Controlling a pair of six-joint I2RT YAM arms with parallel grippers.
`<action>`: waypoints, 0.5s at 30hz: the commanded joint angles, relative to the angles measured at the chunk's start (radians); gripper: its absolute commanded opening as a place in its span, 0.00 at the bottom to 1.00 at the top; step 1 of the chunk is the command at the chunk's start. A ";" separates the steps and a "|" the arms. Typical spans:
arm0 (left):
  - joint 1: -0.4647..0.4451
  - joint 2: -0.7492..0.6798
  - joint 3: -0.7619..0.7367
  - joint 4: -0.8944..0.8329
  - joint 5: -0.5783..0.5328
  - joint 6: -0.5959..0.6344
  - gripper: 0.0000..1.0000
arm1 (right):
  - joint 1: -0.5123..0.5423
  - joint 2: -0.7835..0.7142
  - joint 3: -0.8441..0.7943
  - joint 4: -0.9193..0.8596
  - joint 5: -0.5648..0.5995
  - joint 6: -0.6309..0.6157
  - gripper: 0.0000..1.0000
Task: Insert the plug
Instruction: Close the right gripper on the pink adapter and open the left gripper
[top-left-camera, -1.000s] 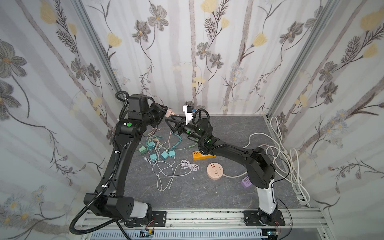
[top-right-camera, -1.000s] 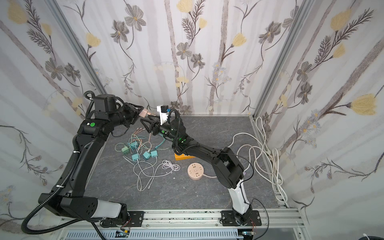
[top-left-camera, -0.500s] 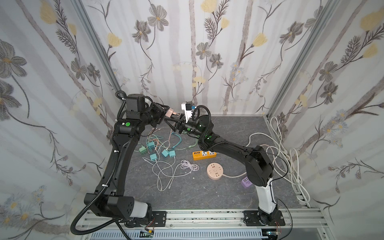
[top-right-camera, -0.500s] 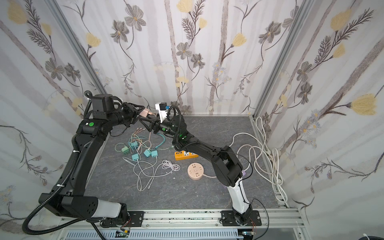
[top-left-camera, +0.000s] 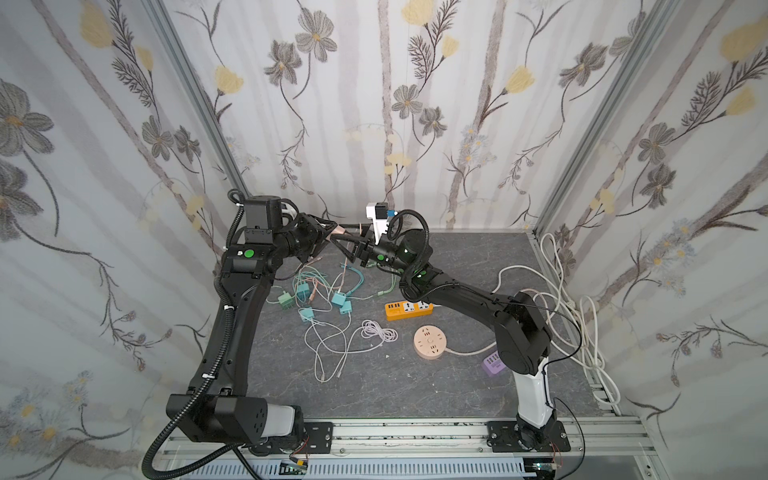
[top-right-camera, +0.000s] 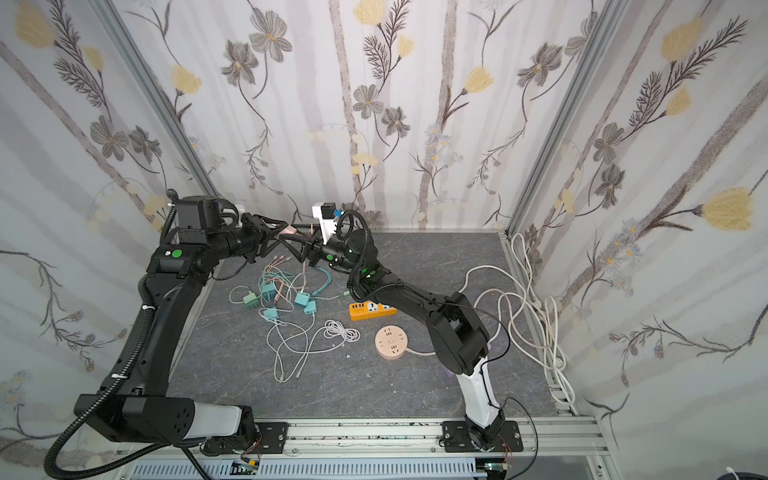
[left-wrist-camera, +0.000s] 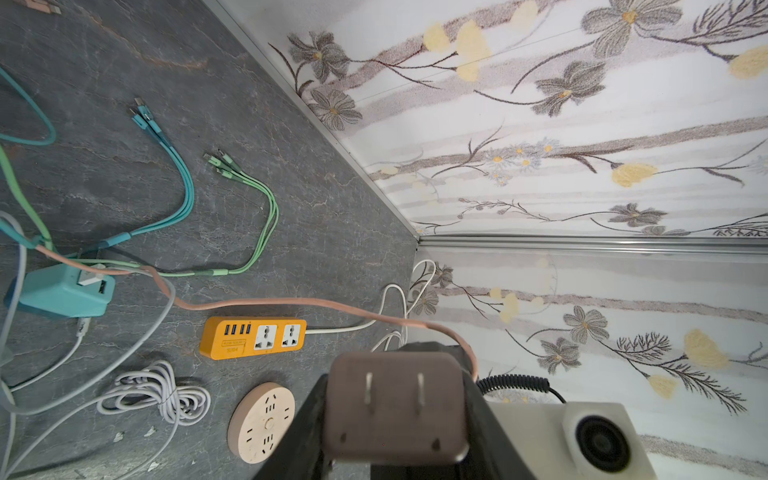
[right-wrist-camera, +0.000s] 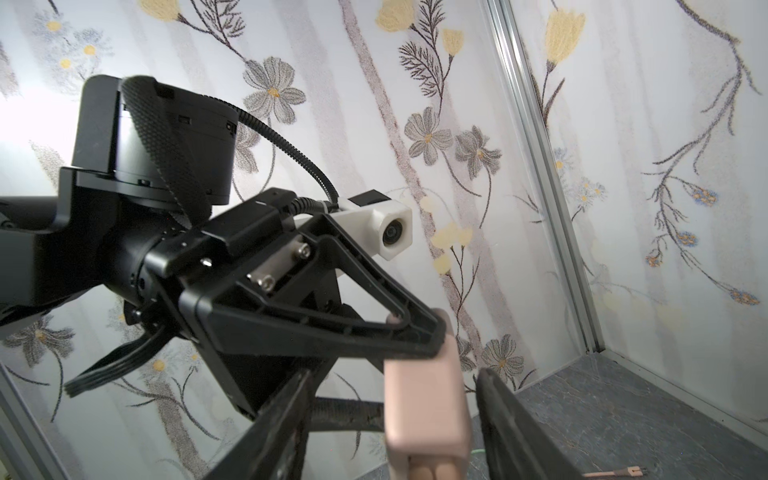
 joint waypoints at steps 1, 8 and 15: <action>0.001 -0.004 -0.018 0.006 0.034 -0.023 0.00 | 0.002 0.001 0.020 0.053 -0.016 -0.032 0.59; 0.003 -0.007 -0.019 0.031 0.030 -0.034 0.00 | 0.001 0.004 0.006 0.029 -0.021 -0.036 0.57; 0.002 -0.010 -0.017 0.046 0.030 -0.035 0.00 | 0.001 0.017 -0.003 -0.004 -0.007 -0.035 0.57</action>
